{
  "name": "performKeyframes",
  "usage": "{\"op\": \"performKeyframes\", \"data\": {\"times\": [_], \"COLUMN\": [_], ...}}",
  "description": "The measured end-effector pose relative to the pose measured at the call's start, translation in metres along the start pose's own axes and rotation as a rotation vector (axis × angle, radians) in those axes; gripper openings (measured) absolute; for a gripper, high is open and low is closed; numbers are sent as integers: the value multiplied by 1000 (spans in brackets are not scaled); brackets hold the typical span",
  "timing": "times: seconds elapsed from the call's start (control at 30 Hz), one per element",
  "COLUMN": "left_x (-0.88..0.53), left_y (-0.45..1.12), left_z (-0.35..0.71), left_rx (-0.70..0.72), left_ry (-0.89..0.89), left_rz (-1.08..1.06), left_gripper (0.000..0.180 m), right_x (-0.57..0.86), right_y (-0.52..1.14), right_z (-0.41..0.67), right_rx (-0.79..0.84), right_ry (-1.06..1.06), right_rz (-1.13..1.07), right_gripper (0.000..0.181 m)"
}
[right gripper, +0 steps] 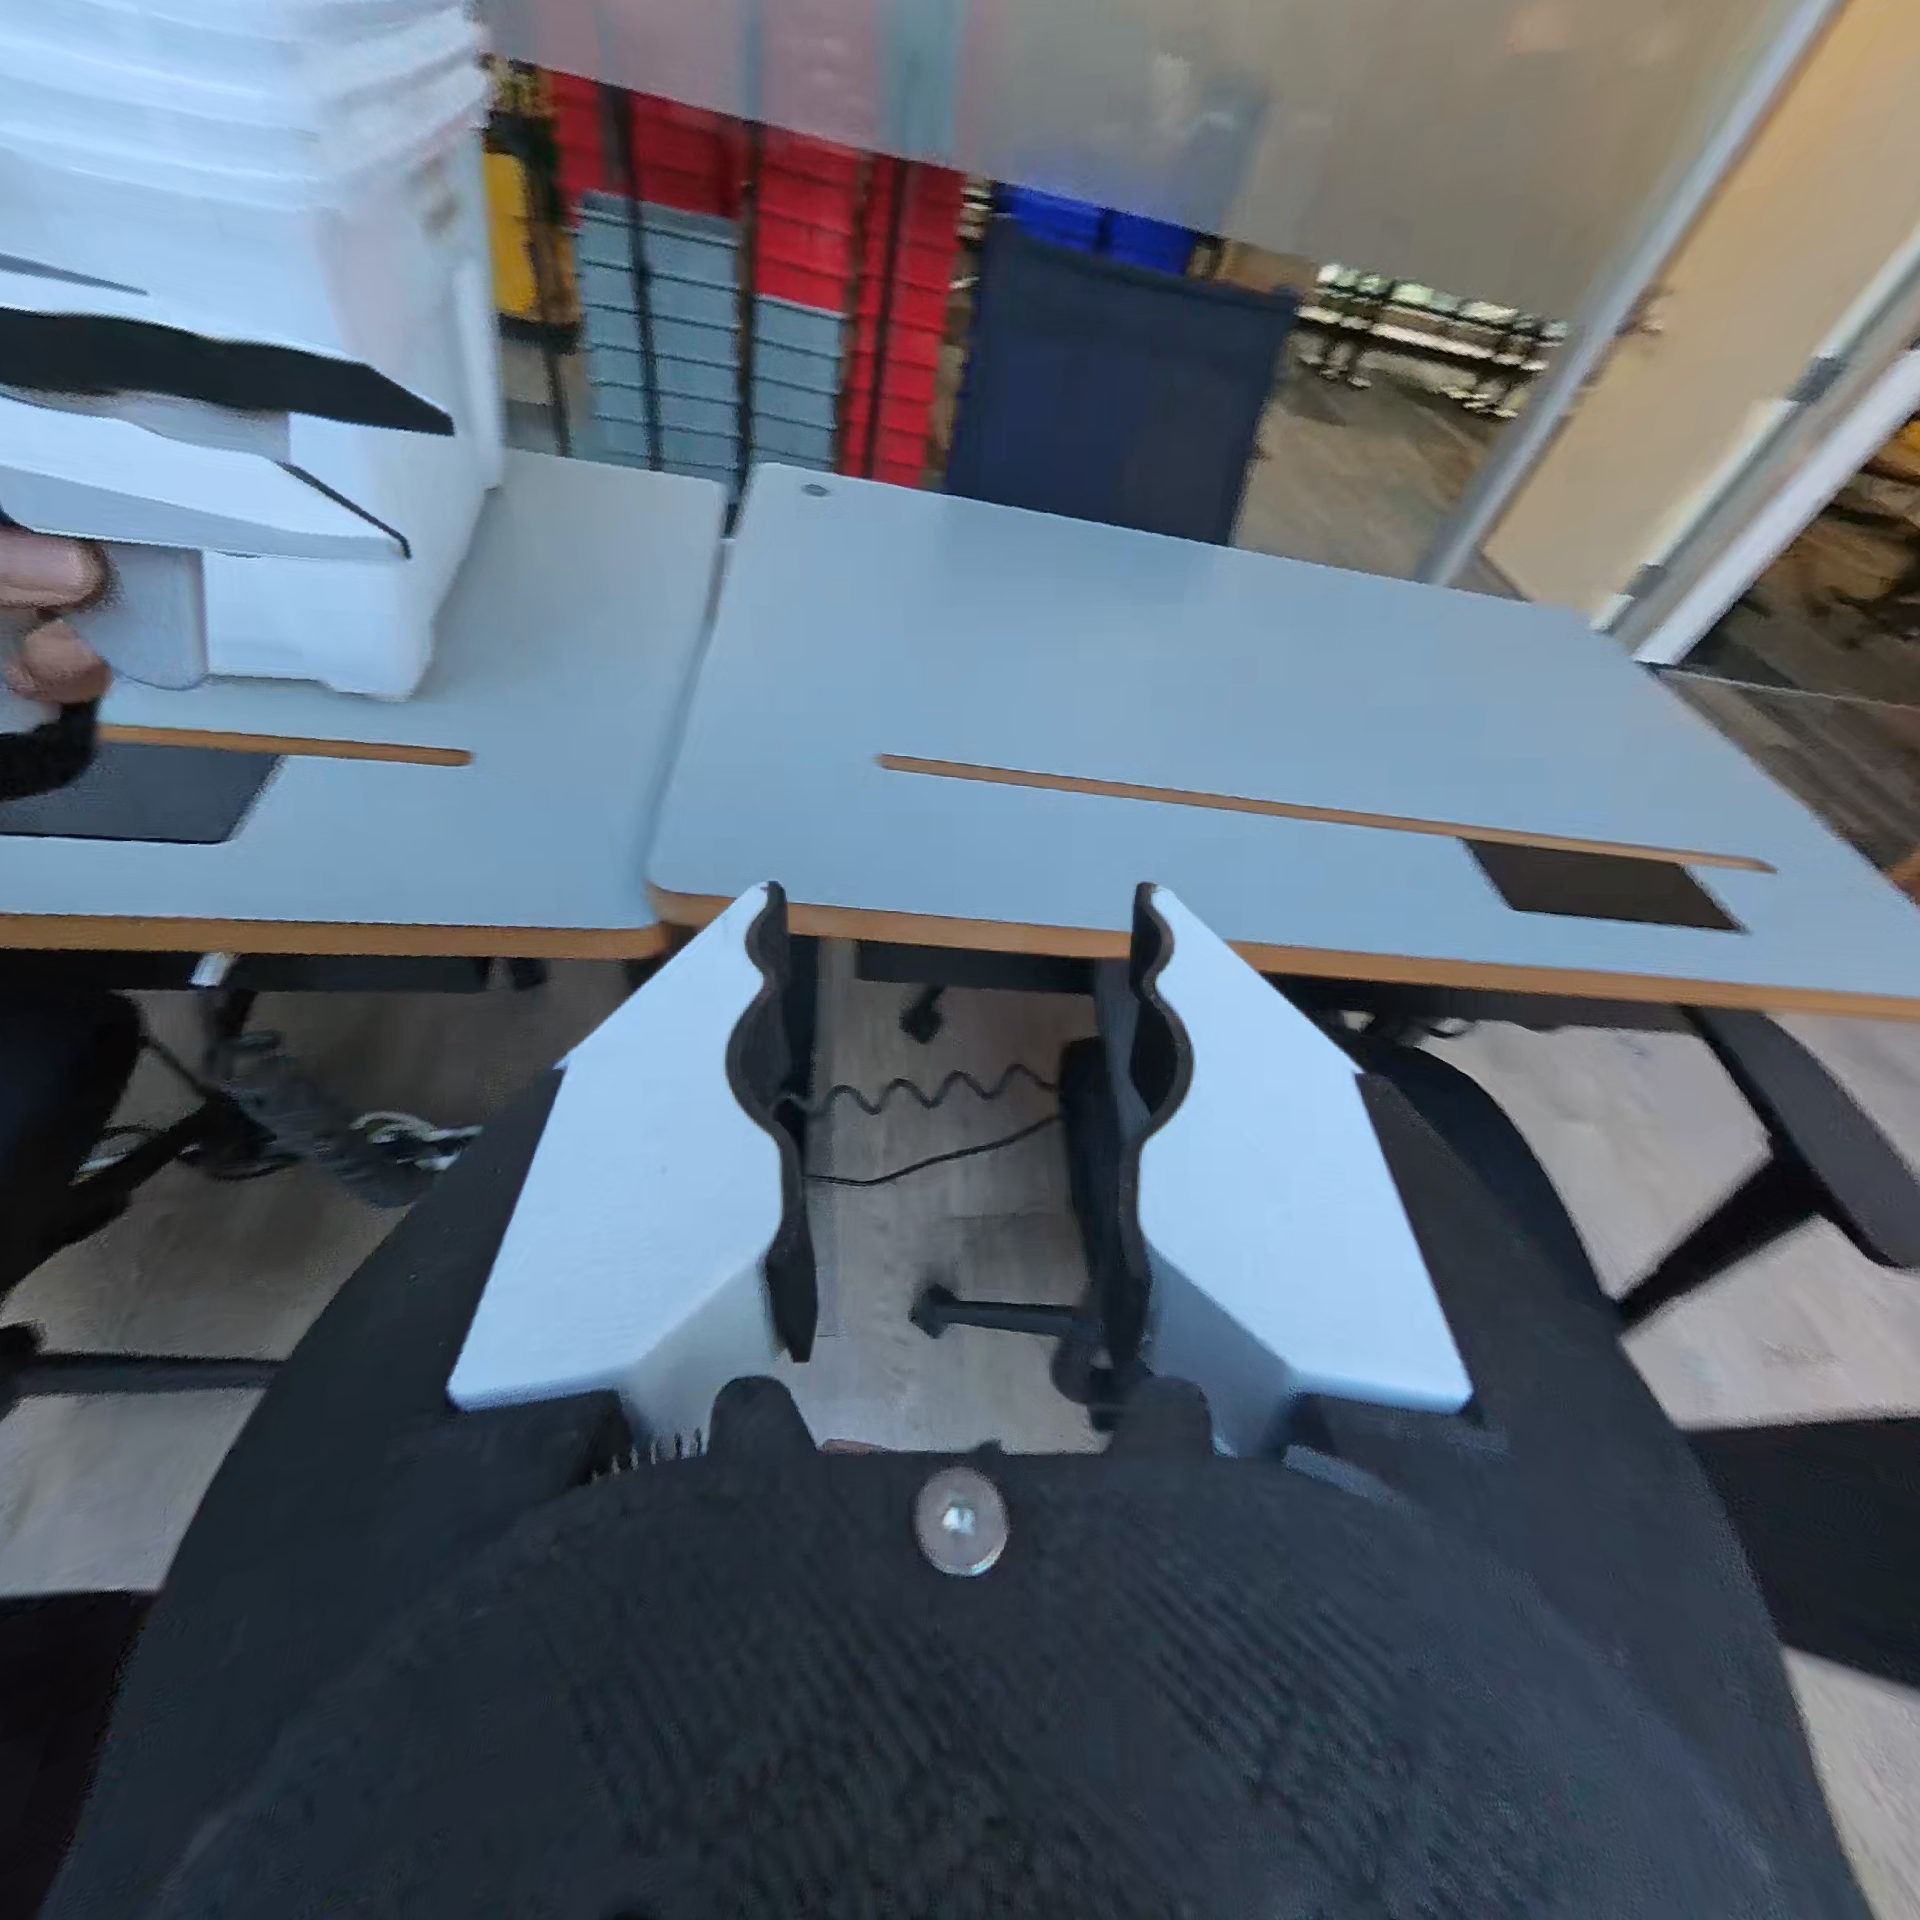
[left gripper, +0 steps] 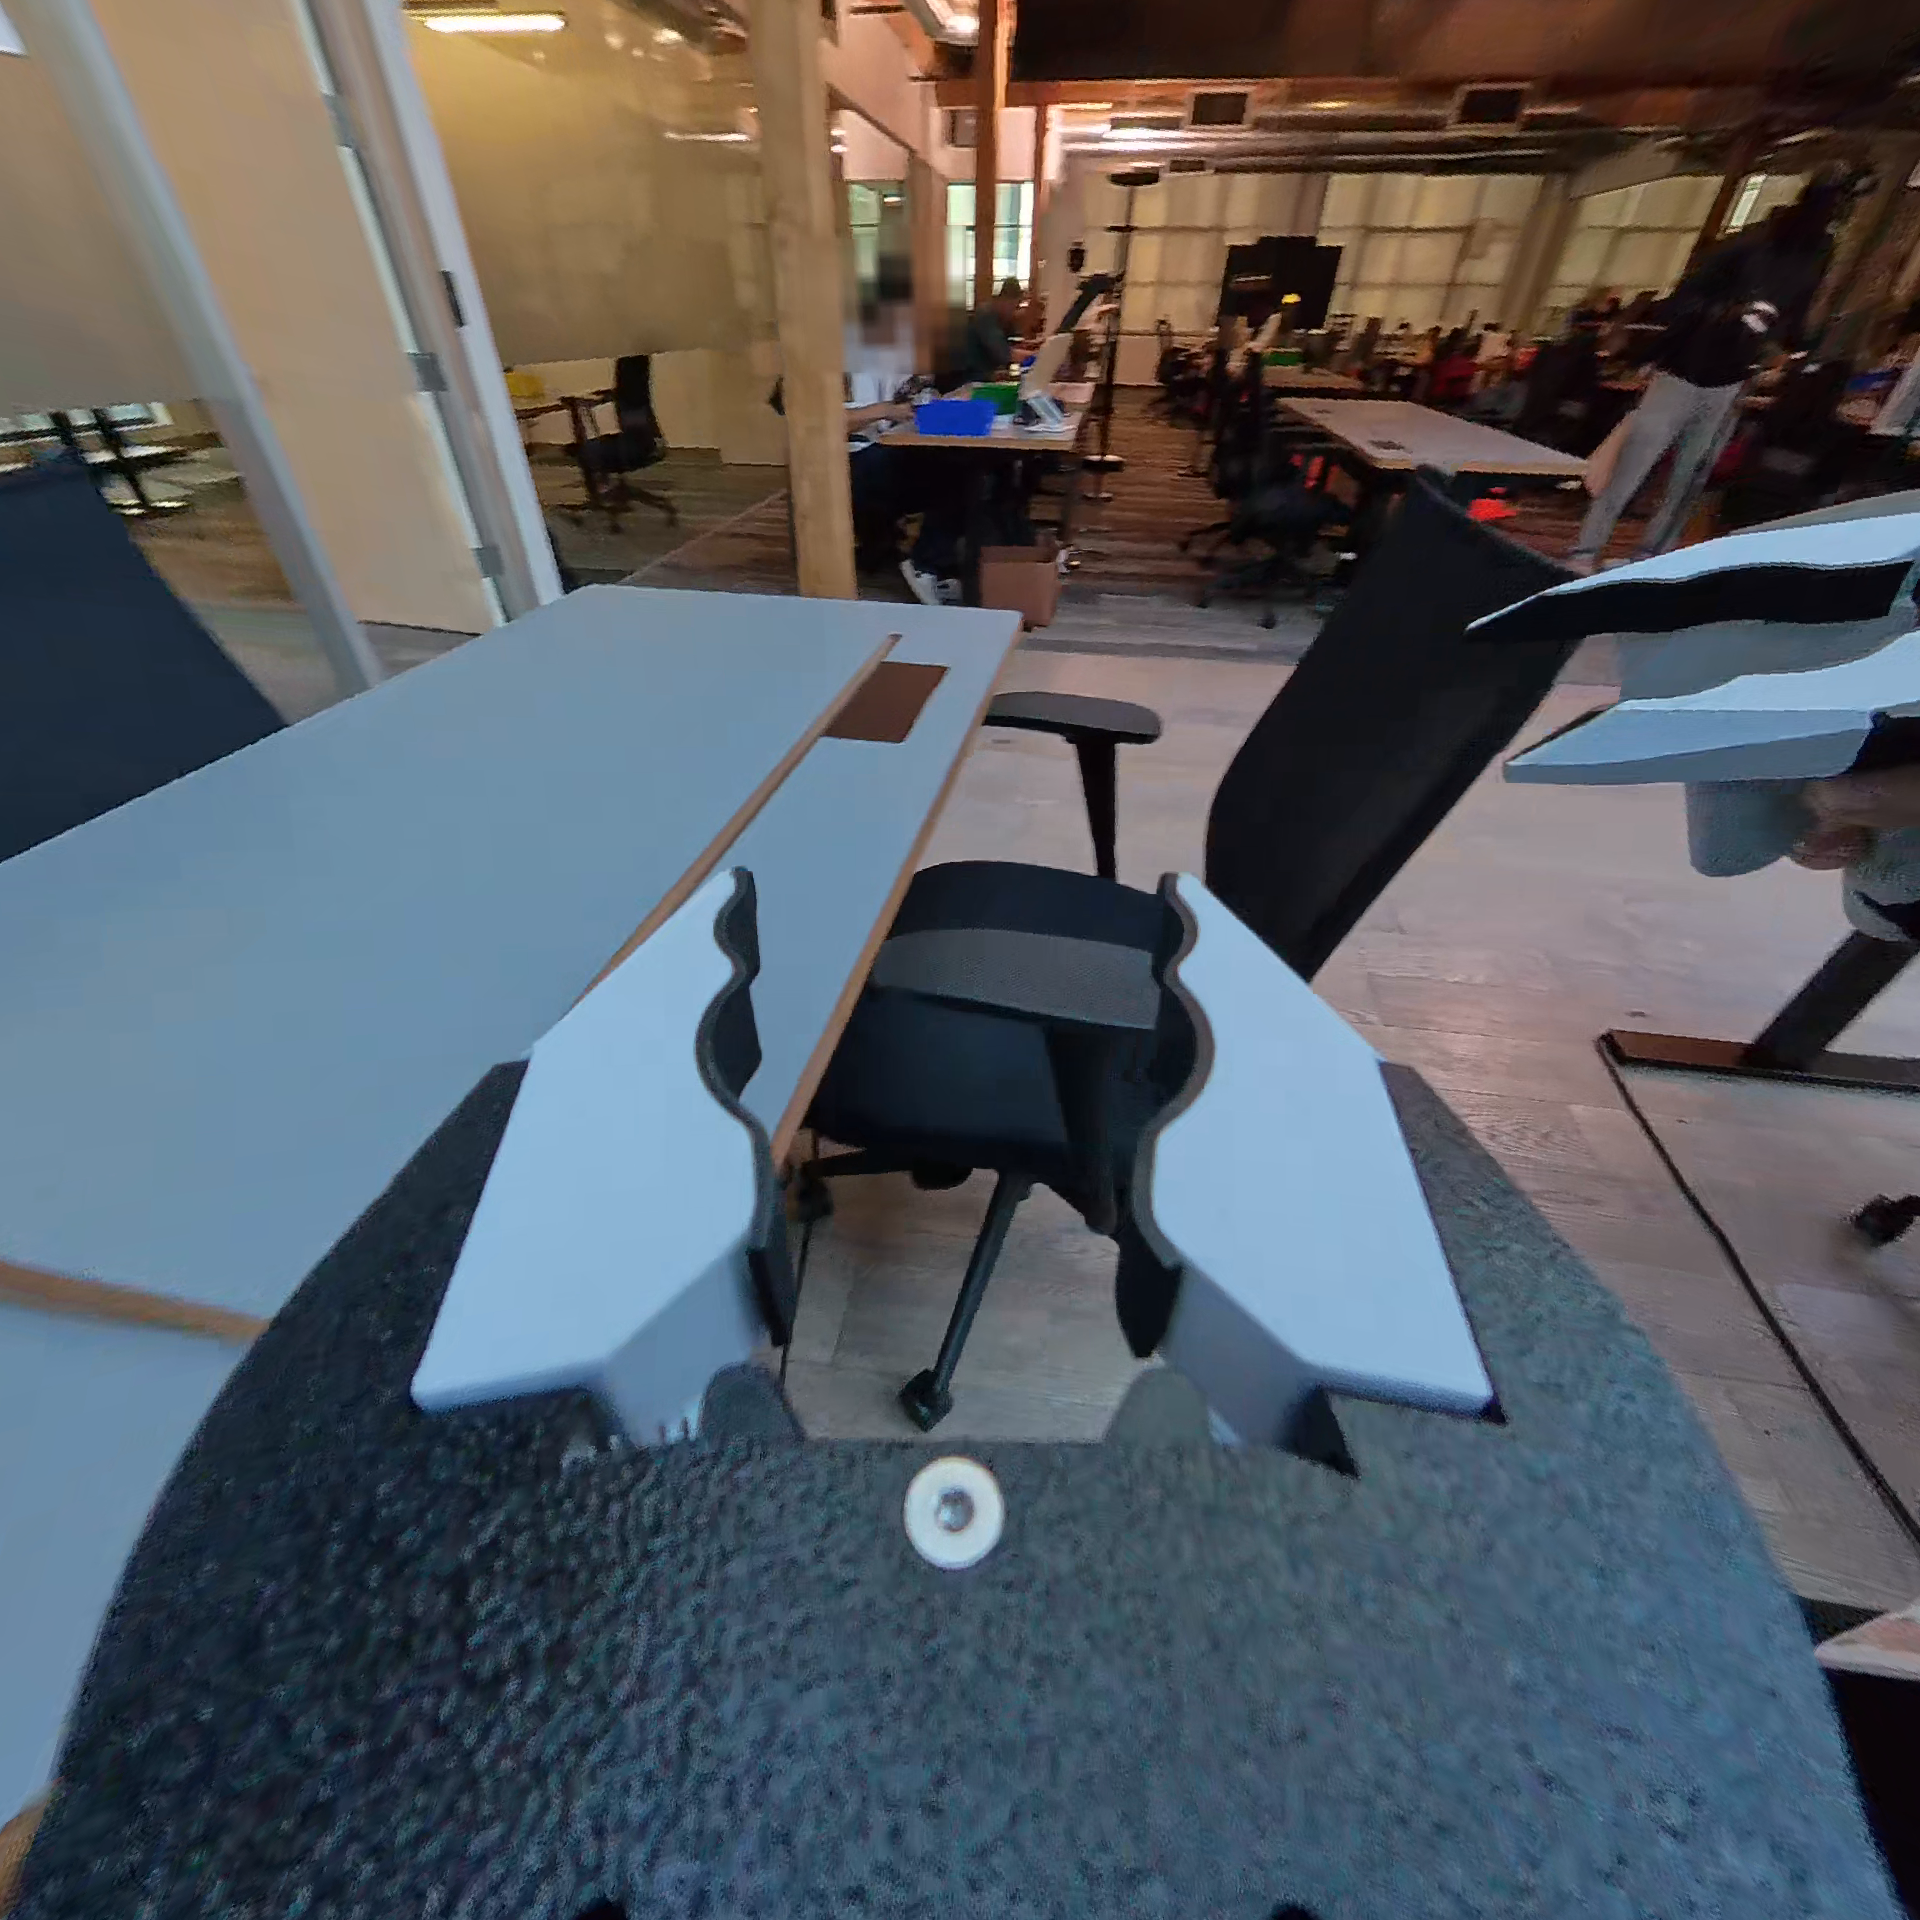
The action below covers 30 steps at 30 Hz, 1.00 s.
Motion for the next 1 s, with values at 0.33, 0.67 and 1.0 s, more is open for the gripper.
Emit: {"op": "performKeyframes", "data": {"times": [0.33,0.67,1.0], "left_x": [166,317,374], "left_y": [190,358,523], "left_z": [22,72,84], "left_rx": [-27,121,-9], "left_ry": [69,82,-28], "left_rz": [-272,-310,-491], "left_gripper": [68,62,56], "right_x": [125,237,304], "right_y": [-202,-369,-396], "right_z": [-116,-234,-298], "right_rx": [-148,-279,-340], "right_ry": [63,178,224], "right_rz": [-423,-631,-748], "right_gripper": [40,10,0]}}
Point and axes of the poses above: each gripper's, where its closed fingertips meet, y out along the fingers, z out of its top, x = y × z across the jaws, the point moved 8 cm from there along -y, back along the fingers, and after that the axes turned 13 degrees about -y, right-handed, at the moved point
